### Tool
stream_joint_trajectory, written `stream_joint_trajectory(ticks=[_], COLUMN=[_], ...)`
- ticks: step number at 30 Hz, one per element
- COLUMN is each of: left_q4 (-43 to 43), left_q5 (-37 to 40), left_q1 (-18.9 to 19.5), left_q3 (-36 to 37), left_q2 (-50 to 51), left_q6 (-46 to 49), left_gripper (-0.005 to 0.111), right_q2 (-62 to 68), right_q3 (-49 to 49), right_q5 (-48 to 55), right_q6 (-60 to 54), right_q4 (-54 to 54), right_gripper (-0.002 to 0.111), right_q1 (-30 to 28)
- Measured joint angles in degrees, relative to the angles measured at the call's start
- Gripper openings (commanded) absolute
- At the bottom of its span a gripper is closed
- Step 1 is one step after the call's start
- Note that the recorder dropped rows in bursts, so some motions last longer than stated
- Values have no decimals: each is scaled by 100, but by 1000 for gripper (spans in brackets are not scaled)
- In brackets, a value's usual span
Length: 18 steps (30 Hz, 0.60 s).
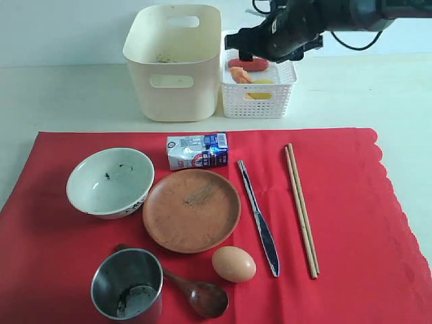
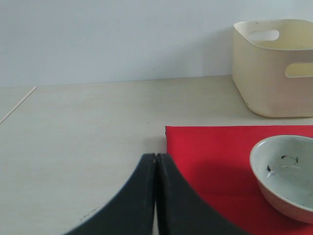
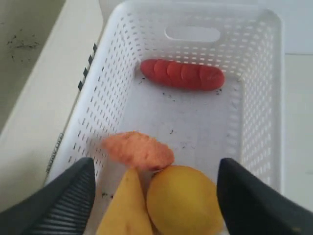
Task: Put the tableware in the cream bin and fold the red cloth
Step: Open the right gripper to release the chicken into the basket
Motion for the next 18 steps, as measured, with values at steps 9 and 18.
stream_joint_trajectory(ticks=[9,18], left_q4=[0,0], left_q5=[0,0], left_q1=[0,0], left_q3=[0,0], left_q2=[0,0], left_q6=[0,0], left_gripper=[3,3], right_q2=[-900,-1436], right_q3=[0,14], right_q5=[1301,2648], right_q6=[-11,-323], right_q4=[0,0], right_gripper=[53,3], right_q1=[0,0])
